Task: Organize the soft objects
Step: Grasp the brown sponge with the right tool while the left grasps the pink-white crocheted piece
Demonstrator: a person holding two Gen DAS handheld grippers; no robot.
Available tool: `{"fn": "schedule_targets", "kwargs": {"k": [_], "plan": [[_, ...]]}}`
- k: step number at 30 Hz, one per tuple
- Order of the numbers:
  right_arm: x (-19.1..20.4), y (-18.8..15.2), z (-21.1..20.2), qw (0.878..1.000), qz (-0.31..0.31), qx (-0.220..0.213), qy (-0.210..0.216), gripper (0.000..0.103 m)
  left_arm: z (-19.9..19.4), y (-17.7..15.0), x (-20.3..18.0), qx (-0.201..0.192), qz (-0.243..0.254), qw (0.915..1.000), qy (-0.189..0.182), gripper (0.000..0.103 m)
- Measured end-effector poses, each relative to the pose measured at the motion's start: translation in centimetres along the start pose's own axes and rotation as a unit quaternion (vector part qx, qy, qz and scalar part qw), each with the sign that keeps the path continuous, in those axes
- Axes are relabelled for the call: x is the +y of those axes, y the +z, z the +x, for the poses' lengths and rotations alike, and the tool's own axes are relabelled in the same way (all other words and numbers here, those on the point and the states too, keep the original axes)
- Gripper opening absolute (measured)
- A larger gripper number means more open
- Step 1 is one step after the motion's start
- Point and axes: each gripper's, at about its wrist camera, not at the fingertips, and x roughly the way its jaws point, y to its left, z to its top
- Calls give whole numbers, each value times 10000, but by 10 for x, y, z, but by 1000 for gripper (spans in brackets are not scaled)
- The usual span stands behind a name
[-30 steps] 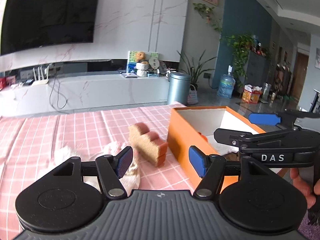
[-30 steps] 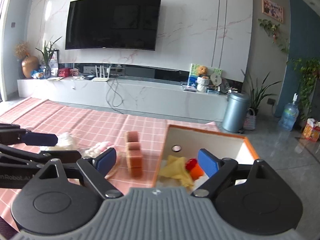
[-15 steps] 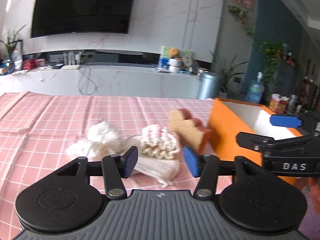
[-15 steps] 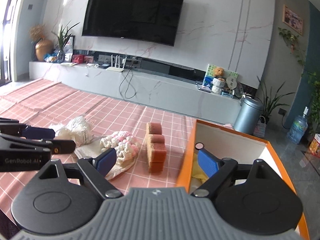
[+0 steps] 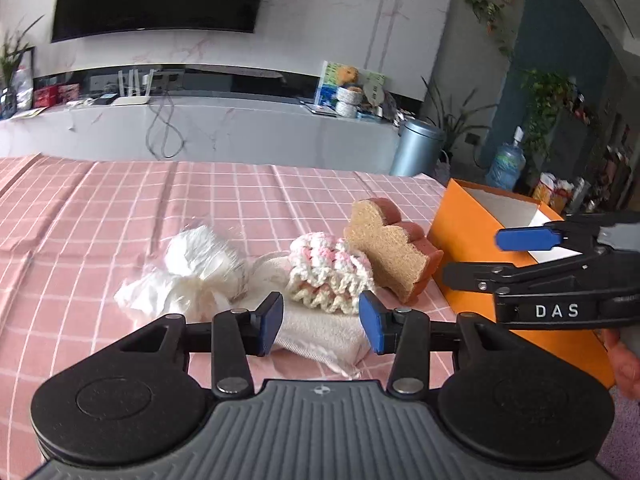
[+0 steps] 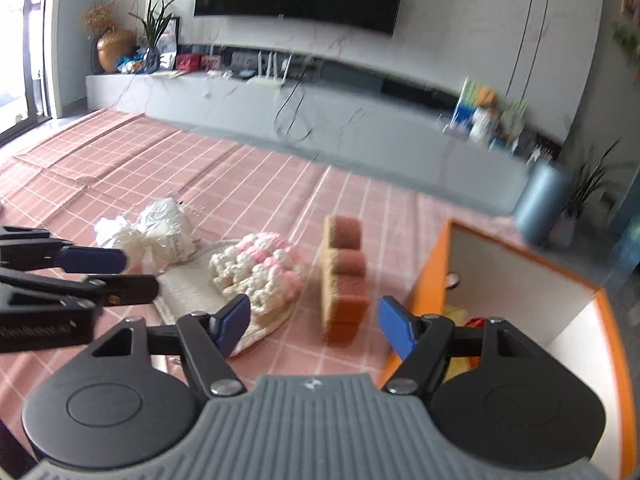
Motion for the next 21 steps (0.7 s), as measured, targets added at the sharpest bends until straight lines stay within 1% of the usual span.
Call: {"fn": "schedule_targets", "kwargs": {"k": [1,2,5,6,10,13,15,17,21], "plan": [[-2,4,7,9998,0,155,89,64,5,4,-2,52,85,9999,-66,65],[-4,9,13,9994,-36,329,74,61,10,7,-3,105,169,9997,-150,67],[-9,23,23,9982,-245,523,130,61,24,20,-7,198,428,9985,-266,73],[-12,27,27,9978,-287,591,122,61,28,23,-8,227,506,9981,-284,78],[-23,40,45,9956,-395,831,191,61,48,33,-11,368,671,9963,-383,88],[-27,46,60,9938,-484,979,231,58,62,34,-12,457,744,9951,-459,88],[-29,49,69,9926,-479,1075,285,53,72,34,-9,555,676,9951,-451,89],[-32,52,77,9919,-431,1150,331,53,81,35,-7,666,580,9952,-431,89],[-35,58,91,9903,-382,1274,396,53,95,35,-5,832,554,9943,-357,90]]}}
